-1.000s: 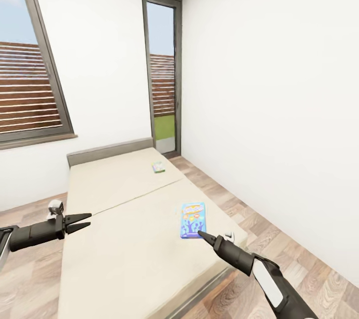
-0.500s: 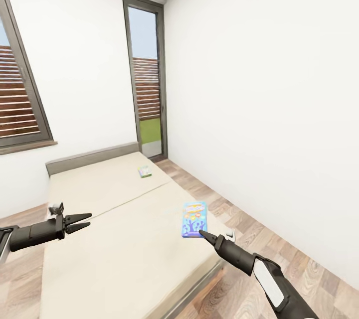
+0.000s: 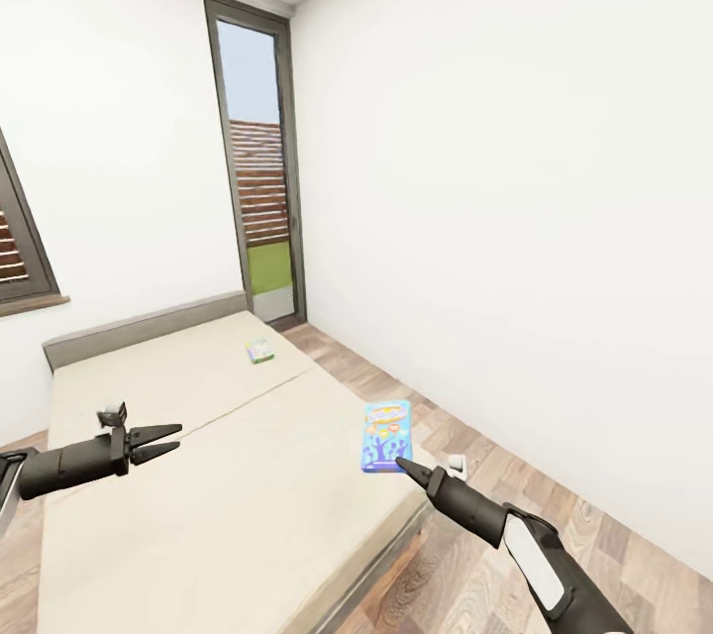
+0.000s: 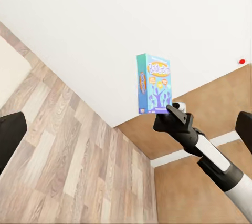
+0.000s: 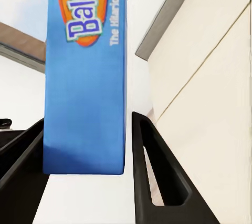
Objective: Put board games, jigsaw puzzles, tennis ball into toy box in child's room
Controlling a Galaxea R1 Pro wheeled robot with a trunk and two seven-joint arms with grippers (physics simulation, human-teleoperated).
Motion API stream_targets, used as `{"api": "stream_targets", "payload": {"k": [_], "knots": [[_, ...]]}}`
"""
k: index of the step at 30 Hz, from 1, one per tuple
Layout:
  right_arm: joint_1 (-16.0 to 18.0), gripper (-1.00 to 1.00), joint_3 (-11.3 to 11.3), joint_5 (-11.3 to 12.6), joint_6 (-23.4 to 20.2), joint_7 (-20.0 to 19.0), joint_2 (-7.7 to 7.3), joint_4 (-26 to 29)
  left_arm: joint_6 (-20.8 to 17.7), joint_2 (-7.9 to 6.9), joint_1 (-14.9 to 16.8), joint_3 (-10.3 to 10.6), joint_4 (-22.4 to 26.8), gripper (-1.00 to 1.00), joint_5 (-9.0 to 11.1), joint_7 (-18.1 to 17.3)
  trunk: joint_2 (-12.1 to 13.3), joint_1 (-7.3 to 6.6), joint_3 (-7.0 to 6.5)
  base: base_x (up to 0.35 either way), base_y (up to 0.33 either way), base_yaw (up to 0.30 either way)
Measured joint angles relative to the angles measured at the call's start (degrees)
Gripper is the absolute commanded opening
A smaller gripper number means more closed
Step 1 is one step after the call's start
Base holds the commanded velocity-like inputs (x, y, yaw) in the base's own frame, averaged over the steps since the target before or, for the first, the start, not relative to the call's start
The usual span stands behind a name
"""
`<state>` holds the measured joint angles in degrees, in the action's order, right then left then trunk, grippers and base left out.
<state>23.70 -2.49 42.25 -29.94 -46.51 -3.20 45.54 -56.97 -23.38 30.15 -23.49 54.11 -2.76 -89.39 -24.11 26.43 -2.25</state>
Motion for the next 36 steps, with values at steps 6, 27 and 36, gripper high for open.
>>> {"api": "stream_targets", "payload": {"k": [6,27,36], "knots": [[0.0,-1.00,0.1,0.0,0.0,0.0,-0.08,0.0,0.0,0.00,0.0,0.0,0.0,1.00,-0.1,0.0,1.2,-0.67,-0.96,0.000,0.000,-0.210],[0.0,-1.00,4.0,0.4,-0.3,0.3,-0.15,0.0,0.0,0.00,0.0,0.0,0.0,1.00,-0.1,0.0,1.2,-0.67,-1.26,0.000,0.000,-0.169],[0.0,-1.00,5.2,0.5,-0.5,0.4,-0.11,0.1,0.0,0.01,0.0,0.0,0.0,1.00,-0.1,0.0,1.2,-0.67,-1.06,0.000,0.000,-0.183]]}}
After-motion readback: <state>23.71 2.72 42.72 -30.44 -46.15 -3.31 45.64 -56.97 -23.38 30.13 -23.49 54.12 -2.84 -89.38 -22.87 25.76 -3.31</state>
